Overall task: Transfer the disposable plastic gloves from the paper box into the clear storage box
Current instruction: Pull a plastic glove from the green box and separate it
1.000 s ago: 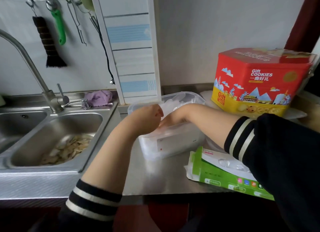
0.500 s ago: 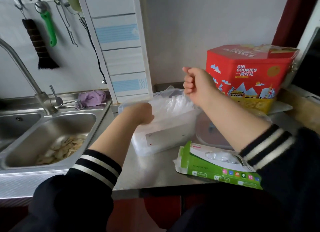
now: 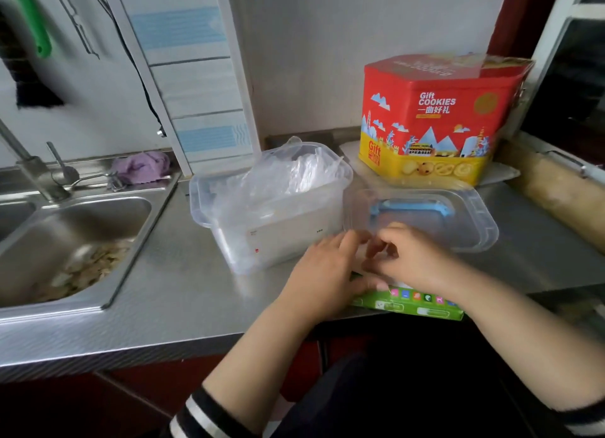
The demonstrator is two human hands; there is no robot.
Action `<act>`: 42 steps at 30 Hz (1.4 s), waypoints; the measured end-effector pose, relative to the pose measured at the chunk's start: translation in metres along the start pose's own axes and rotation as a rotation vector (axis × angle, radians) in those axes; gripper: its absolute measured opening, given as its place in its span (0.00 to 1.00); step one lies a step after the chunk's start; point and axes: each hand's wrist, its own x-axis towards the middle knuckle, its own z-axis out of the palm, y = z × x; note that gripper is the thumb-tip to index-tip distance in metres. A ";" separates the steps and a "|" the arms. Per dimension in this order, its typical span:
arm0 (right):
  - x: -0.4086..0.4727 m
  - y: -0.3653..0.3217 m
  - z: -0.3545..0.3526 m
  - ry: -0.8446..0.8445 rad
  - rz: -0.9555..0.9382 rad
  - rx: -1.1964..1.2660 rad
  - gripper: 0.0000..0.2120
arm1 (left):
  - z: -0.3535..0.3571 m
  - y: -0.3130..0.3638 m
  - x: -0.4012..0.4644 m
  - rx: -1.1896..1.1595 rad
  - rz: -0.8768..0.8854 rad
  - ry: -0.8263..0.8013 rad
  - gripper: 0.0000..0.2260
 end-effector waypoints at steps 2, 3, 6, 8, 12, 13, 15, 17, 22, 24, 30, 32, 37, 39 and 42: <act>-0.004 0.007 0.002 0.038 -0.029 0.059 0.11 | 0.014 -0.010 -0.003 -0.036 -0.056 -0.045 0.37; -0.006 0.008 0.003 0.036 -0.055 0.076 0.11 | 0.018 -0.012 -0.005 -0.068 -0.073 -0.020 0.37; -0.007 0.009 0.007 0.085 -0.115 0.058 0.10 | 0.023 -0.014 -0.007 -0.134 -0.089 0.051 0.36; -0.007 0.006 0.008 0.146 -0.106 0.047 0.08 | 0.023 -0.013 -0.006 -0.187 -0.110 0.062 0.36; -0.004 -0.003 0.001 0.262 -0.047 0.170 0.07 | 0.022 -0.013 -0.006 -0.237 -0.144 0.095 0.37; -0.003 -0.004 -0.002 0.295 -0.042 0.229 0.07 | 0.022 -0.012 -0.006 -0.245 -0.158 0.111 0.37; -0.003 -0.006 -0.005 0.325 -0.028 0.335 0.06 | 0.021 -0.011 -0.007 -0.250 -0.182 0.129 0.38; -0.002 -0.006 -0.009 0.284 0.000 0.345 0.06 | 0.022 -0.010 -0.006 -0.232 -0.184 0.118 0.39; -0.001 -0.011 -0.021 0.032 0.035 0.004 0.10 | 0.023 -0.011 -0.005 -0.198 -0.192 0.108 0.39; -0.002 -0.017 -0.026 0.121 -0.042 0.070 0.08 | 0.023 -0.010 -0.006 -0.181 -0.202 0.101 0.38; 0.012 -0.020 -0.076 0.553 -0.001 0.818 0.17 | 0.021 -0.005 -0.006 -0.151 -0.216 0.123 0.35; 0.017 -0.018 -0.075 0.448 0.124 1.018 0.15 | 0.021 -0.006 -0.008 -0.136 -0.207 0.133 0.33; 0.017 -0.013 -0.057 0.132 0.400 1.506 0.18 | 0.026 -0.009 -0.010 -0.085 -0.176 0.172 0.33; 0.018 -0.010 -0.056 0.137 0.388 1.564 0.22 | 0.027 -0.009 -0.011 -0.081 -0.164 0.192 0.32; 0.026 -0.017 -0.064 0.252 0.256 1.636 0.23 | 0.028 -0.008 -0.012 -0.080 -0.144 0.215 0.33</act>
